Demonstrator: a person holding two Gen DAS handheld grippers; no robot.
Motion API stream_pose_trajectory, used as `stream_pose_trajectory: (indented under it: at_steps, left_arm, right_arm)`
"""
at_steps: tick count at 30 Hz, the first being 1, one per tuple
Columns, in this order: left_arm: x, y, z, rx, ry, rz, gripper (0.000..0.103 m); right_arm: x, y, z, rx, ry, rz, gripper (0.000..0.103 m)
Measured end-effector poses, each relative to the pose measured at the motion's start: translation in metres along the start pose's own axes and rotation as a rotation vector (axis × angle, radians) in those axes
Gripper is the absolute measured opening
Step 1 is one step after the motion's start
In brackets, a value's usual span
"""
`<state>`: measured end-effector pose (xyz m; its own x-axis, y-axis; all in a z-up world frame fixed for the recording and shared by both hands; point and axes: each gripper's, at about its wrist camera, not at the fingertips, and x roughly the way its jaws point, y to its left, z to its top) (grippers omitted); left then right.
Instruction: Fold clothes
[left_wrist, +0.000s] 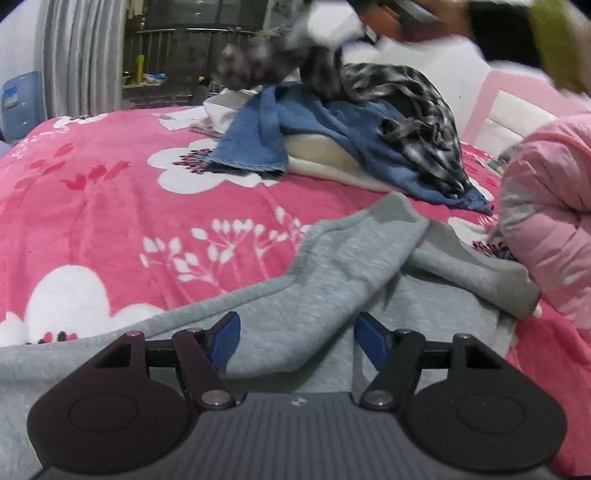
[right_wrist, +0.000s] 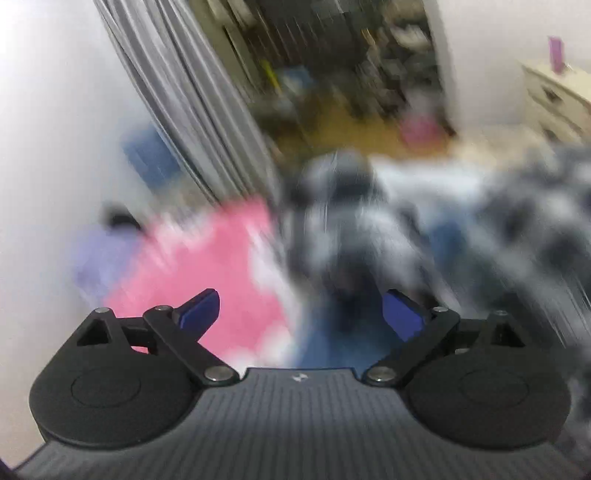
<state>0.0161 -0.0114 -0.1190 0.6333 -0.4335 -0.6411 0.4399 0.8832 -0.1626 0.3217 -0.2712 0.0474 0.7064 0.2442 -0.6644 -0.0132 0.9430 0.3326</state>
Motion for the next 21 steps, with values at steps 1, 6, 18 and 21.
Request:
stream_pose_trajectory:
  at_steps: [1, 6, 18, 21]
  left_arm:
    - [0.000, 0.002, 0.001, -0.008, -0.003, 0.001, 0.070]
    - [0.003, -0.001, 0.001, 0.008, -0.015, 0.034, 0.070]
    - [-0.003, -0.020, -0.005, 0.095, -0.049, 0.165, 0.068]
    - [-0.003, -0.023, -0.006, 0.123, -0.061, 0.180, 0.068]
  right_arm:
    - [-0.003, -0.006, -0.020, -0.017, 0.040, 0.003, 0.095]
    - [-0.059, -0.043, -0.115, -0.021, 0.109, 0.048, 0.095]
    - [-0.011, -0.134, -0.223, 0.048, 0.226, -0.133, 0.058]
    - [-0.012, -0.110, -0.226, -0.083, 0.239, -0.159, 0.017]
